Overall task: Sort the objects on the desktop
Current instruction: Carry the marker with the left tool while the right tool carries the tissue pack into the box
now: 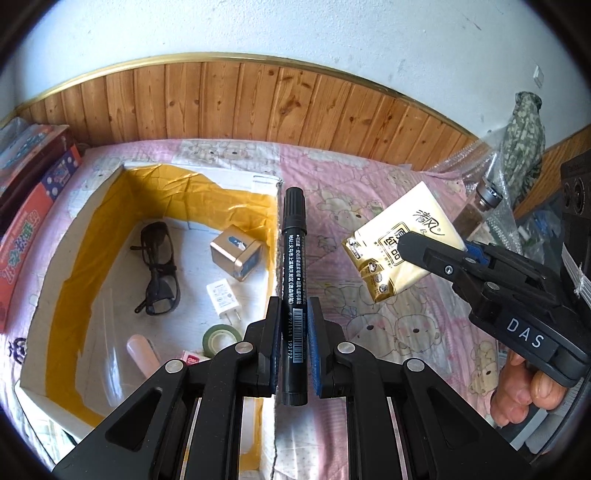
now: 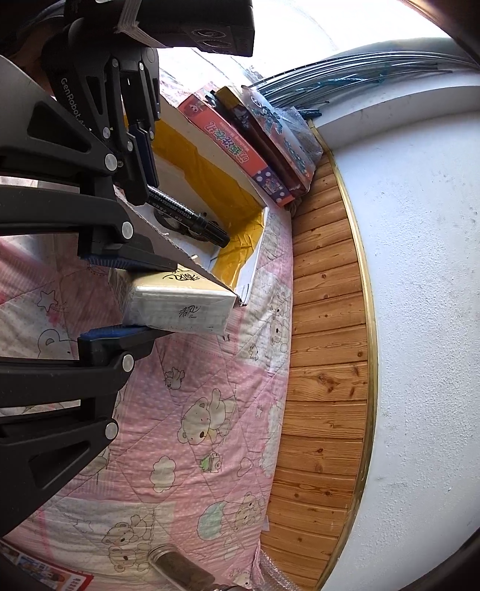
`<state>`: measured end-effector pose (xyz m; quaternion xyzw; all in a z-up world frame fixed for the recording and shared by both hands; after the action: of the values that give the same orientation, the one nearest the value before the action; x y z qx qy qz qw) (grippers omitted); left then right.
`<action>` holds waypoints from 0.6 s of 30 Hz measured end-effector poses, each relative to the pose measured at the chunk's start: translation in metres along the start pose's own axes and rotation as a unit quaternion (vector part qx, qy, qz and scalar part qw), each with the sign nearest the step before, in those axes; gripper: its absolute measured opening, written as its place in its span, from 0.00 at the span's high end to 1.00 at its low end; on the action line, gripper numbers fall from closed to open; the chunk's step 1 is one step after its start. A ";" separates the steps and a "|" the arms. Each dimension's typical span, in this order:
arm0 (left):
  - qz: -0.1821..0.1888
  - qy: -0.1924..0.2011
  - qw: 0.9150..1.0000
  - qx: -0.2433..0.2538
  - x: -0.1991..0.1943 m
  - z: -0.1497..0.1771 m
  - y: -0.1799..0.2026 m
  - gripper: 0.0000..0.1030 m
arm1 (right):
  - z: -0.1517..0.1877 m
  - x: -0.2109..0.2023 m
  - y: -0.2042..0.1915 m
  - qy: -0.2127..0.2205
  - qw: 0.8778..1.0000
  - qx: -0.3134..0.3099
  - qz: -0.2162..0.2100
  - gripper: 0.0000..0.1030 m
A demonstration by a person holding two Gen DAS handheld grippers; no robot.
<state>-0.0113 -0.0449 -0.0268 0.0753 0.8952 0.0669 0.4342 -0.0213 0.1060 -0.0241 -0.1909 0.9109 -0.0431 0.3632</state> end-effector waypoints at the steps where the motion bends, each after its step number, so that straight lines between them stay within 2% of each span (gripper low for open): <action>1: -0.002 0.001 1.000 -0.002 -0.001 0.000 -0.003 0.87 | 0.001 0.000 -0.003 -0.001 1.000 -0.002 -0.001 0.74; 18: -0.007 0.008 0.999 -0.045 -0.018 -0.001 -0.047 0.87 | -0.004 -0.005 -0.048 0.003 0.999 -0.014 -0.040 0.74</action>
<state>-0.0047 -0.0943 -0.0214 0.0491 0.8950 0.1047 0.4307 -0.0059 0.0634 -0.0079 -0.2318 0.9043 -0.0449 0.3555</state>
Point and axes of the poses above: each gripper's, at about its wrist camera, not at the fingertips, and x roughly the way its jaws point, y to its right, z to its underside, the point moved 2 cm from there along x, roughly the way its jaws point, and after that the axes turned 2 degrees about -z, right-handed, at the moved point
